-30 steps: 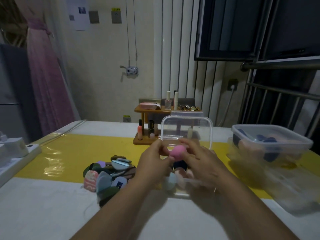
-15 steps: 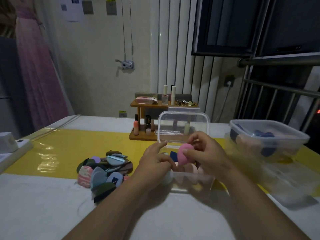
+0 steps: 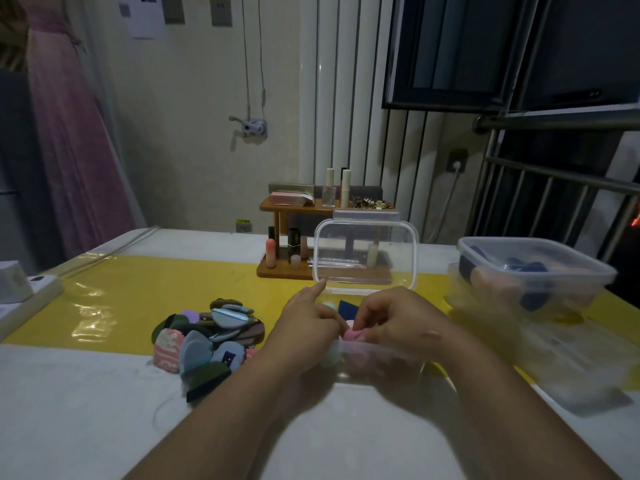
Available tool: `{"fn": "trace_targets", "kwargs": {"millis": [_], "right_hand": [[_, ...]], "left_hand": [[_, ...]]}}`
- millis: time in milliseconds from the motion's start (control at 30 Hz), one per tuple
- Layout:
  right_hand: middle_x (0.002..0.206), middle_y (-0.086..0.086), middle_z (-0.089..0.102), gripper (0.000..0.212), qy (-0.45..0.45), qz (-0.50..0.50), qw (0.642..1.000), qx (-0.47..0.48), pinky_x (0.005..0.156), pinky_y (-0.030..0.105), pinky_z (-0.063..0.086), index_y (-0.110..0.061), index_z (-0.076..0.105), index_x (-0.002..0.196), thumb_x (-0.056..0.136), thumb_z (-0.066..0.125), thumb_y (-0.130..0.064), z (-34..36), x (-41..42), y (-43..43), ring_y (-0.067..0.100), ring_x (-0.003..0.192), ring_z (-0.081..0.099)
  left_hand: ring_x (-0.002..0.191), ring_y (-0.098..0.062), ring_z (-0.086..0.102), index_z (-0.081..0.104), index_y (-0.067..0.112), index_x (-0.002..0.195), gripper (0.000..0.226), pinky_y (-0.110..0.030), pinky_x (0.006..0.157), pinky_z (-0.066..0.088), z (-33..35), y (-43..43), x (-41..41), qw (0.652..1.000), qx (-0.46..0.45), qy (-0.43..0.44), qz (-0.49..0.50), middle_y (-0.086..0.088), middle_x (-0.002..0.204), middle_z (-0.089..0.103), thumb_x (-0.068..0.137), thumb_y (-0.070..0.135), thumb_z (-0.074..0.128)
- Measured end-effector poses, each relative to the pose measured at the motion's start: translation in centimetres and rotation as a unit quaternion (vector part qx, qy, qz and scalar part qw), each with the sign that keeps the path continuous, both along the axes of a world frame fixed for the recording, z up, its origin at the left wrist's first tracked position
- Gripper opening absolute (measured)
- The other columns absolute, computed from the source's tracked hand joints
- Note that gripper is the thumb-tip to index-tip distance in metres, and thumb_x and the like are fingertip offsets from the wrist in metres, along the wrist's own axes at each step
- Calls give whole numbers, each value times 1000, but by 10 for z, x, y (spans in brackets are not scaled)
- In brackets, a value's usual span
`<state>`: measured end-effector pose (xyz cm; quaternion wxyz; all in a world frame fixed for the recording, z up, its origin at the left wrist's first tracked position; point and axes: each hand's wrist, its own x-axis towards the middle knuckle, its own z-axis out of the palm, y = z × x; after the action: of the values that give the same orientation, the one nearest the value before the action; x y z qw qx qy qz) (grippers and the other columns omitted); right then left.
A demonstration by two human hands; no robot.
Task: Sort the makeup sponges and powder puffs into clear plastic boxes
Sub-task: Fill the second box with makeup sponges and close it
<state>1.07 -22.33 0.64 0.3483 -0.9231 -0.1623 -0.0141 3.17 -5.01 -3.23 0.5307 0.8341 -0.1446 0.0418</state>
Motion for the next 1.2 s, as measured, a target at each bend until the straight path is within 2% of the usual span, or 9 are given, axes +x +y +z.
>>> {"fn": "trace_targets", "kwargs": {"millis": [267, 367, 433, 500, 633, 800, 900, 1033, 1200], "right_hand": [[56, -19, 59, 24, 12, -19, 998, -56, 55, 14, 42, -36, 69, 63, 76, 82, -20, 5, 0, 2, -3, 55, 52], [59, -14, 58, 25, 4, -24, 998, -55, 62, 25, 47, -32, 66, 67, 77, 75, -12, 4, 2, 1, 2, 58, 50], [57, -17, 60, 26, 23, -15, 997, -67, 61, 20, 47, -34, 67, 65, 79, 76, -14, 7, 0, 1, 0, 58, 52], [63, -19, 66, 25, 56, -4, 994, -95, 63, 18, 50, -39, 72, 65, 79, 77, -18, 10, -1, 3, -1, 64, 59], [85, -9, 72, 33, 83, -20, 981, -173, 81, 35, 57, -40, 78, 75, 83, 64, -11, 10, 1, 7, 16, 87, 66], [91, -11, 70, 39, 82, -19, 976, -203, 86, 37, 55, -38, 79, 85, 83, 56, -7, 7, 2, 9, 14, 91, 64], [84, -16, 67, 37, 46, -32, 988, -146, 84, 34, 54, -38, 76, 69, 80, 56, -8, 3, -1, 8, 11, 88, 62], [81, -14, 60, 33, -31, -14, 996, -85, 83, 32, 49, -29, 78, 70, 78, 60, -2, -1, -3, 6, 8, 87, 58], [80, -15, 58, 26, -206, -47, 977, -16, 70, 35, 49, -24, 73, 71, 71, 53, -9, -11, 2, 5, 11, 80, 56]], "left_hand": [[147, -15, 16, 68, 43, 48, 48, -47, 116, 24, 2, -1, -2, 999, 40, -4, 17, 11, 161, 22, 80, 8, 59], [148, -14, 15, 69, 40, 55, 41, -46, 117, 23, 4, -2, -3, 999, 51, -1, 16, 10, 161, 21, 81, 9, 60], [148, -14, 15, 69, 40, 55, 40, -47, 116, 24, 5, -2, -4, 998, 54, 1, 18, 11, 161, 20, 81, 11, 60], [148, -13, 14, 72, 38, 59, 37, -47, 116, 24, 6, -1, -4, 997, 72, 5, 18, 13, 161, 19, 82, 12, 60], [147, -12, 15, 81, 28, 75, 23, -47, 115, 25, 5, -2, -4, 995, 101, 8, 24, 18, 160, 19, 83, 17, 63], [145, -16, 22, 78, 28, 66, 34, -39, 107, 33, 5, -2, -6, 998, 60, 18, 26, 16, 161, 20, 85, 9, 58], [140, -14, 31, 72, 26, 59, 40, -31, 96, 35, 7, -3, -11, 1000, 7, 22, 14, 12, 156, 28, 84, 0, 54], [113, -11, 48, 60, 16, 71, 22, -26, 81, 42, 4, -5, -11, 997, -59, 25, 44, 4, 133, 47, 80, -4, 57], [71, -28, 53, 54, 33, 81, 32, -36, 59, 41, 3, 3, -1, 974, -180, 90, 109, -11, 96, 56, 76, 2, 50]]}}
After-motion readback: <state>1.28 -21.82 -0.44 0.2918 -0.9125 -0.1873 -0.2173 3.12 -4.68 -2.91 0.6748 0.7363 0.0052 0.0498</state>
